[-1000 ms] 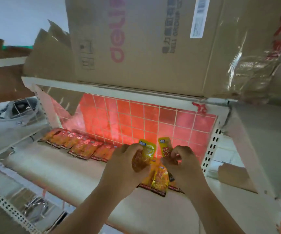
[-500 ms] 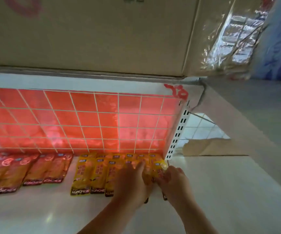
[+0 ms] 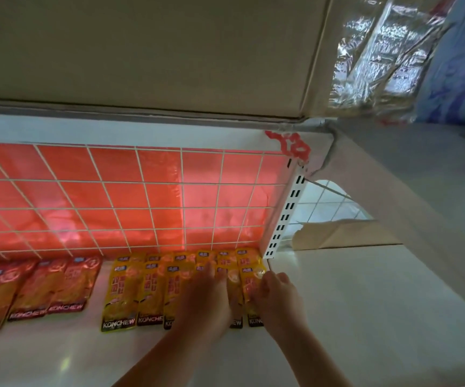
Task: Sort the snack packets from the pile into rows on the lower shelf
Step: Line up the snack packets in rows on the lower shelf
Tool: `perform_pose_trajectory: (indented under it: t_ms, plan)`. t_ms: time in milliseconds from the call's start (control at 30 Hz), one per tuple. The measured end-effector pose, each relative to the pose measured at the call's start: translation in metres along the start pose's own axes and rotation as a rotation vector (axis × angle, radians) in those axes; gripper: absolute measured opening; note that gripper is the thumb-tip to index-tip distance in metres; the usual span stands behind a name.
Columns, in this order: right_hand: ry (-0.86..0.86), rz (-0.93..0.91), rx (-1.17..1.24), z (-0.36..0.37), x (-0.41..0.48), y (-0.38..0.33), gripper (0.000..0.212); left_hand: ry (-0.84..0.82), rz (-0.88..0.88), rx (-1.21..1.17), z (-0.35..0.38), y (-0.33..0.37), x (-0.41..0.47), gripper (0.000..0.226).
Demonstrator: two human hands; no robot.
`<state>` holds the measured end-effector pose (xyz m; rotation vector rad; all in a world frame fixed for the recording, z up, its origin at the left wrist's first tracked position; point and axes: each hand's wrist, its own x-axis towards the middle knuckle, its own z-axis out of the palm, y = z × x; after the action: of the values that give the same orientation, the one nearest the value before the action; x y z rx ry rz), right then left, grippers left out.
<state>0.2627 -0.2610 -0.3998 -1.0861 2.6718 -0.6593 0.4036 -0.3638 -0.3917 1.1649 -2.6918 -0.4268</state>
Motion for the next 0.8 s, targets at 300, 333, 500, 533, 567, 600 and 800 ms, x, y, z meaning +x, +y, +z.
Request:
perform_pose_trajectory:
  t_ms: [300,333,500,533,567,600,800]
  plan:
    - [0.004,-0.049,0.082,-0.001,0.006,-0.002,0.021,0.086,0.186,0.247,0.004,-0.009,0.004,0.038]
    - [0.006,-0.055,0.08,-0.001,0.006,-0.002,0.022,0.102,0.188,0.256,0.003,-0.007,0.005,0.039]
    - [0.041,-0.092,0.084,0.0,0.011,0.002,0.025,0.129,0.151,0.237,0.005,-0.004,0.009,0.049]
    - [0.043,-0.098,0.075,0.001,0.012,0.003,0.025,0.136,0.155,0.23,0.006,-0.004,0.009,0.05]
    - [0.046,-0.105,0.068,0.001,0.012,0.005,0.026,0.15,0.162,0.224,0.007,-0.005,0.01,0.05]
    - [0.048,-0.112,0.061,0.002,0.013,0.006,0.027,0.161,0.168,0.221,0.009,-0.006,0.01,0.051]
    - [0.06,-0.124,0.029,0.004,0.014,0.01,0.028,0.267,0.247,0.153,0.011,-0.012,0.004,0.057]
